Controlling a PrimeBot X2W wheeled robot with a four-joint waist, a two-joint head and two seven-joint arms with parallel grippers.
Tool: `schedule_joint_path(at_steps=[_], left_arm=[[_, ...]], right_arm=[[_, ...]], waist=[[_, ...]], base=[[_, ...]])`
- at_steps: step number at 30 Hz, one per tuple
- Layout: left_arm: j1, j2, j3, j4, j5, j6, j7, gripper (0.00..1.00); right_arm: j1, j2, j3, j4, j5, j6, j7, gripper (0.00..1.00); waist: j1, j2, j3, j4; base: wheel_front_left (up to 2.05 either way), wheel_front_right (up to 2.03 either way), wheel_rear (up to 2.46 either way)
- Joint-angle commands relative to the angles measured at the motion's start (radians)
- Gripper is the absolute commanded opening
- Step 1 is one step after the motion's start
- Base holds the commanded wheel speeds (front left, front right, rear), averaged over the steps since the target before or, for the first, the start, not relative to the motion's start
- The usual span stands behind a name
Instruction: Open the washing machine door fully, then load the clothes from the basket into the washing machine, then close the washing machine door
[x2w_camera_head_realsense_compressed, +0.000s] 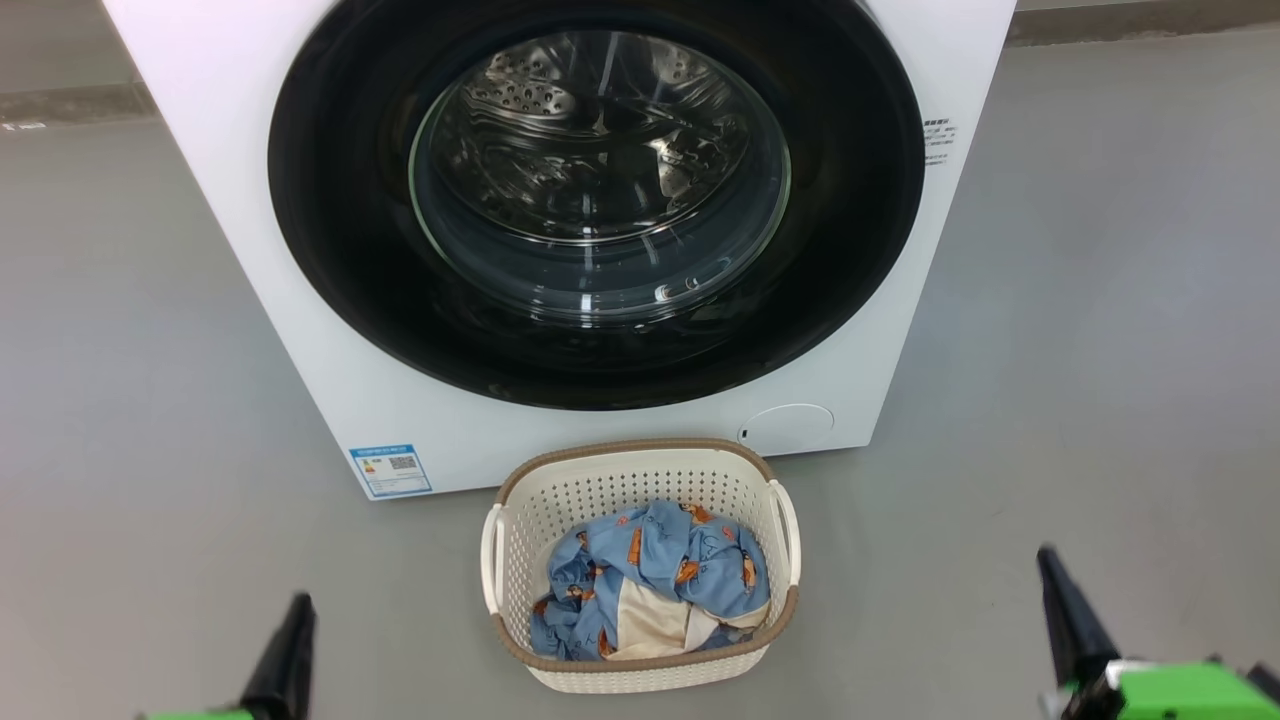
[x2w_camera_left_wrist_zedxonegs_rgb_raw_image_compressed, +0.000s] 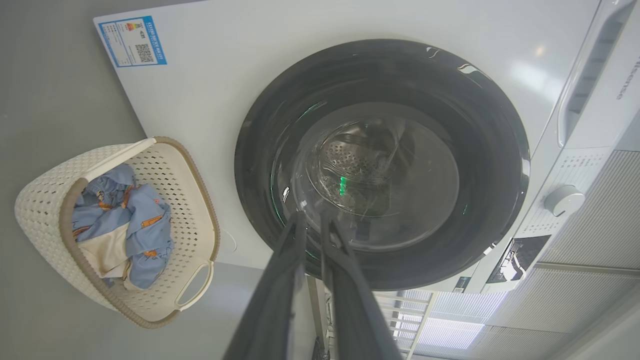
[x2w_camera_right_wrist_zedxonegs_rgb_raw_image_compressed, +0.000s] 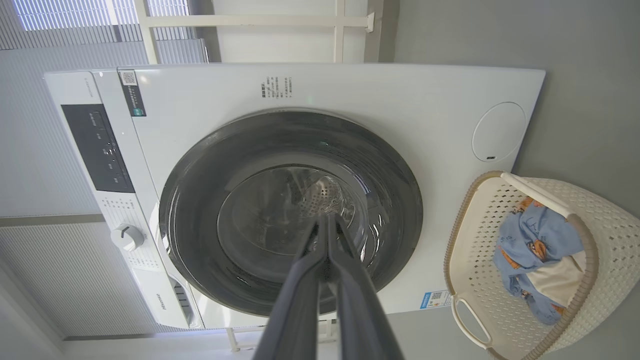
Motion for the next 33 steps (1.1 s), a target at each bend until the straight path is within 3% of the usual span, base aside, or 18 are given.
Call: schedule_joint_path(at_steps=[1,9,20,33], left_arm=[[0.006,-0.003,-0.001,0.005,0.000,0.000,0.000,1.00],[0.021,-0.011,0.002,0.009,0.004,0.000,-0.015,1.00],[0.029,-0.004,0.001,-0.015,0.023,0.000,-0.049,1.00],[0.032,0.017,-0.003,-0.037,0.131,-0.001,-0.091,1.00]], right_arm=[[0.005,0.002,0.000,0.005,0.000,0.000,0.000,1.00],[0.015,0.006,0.013,0.011,-0.004,0.000,-0.020,1.00],[0.013,0.004,0.032,-0.014,-0.037,0.000,-0.052,1.00],[0.004,0.002,0.043,-0.057,-0.189,0.000,-0.090,1.00]], waist=[[0.0001,-0.0001,0.000,0.000],[0.0023,-0.0001,-0.001,0.000],[0.0001,-0.0001,0.003,-0.001],[0.0001,-0.0001,0.004,-0.002]], base=[[0.00,0.00,0.00],[0.00,0.00,0.00],[0.00,0.00,0.00],[0.00,0.00,0.00]])
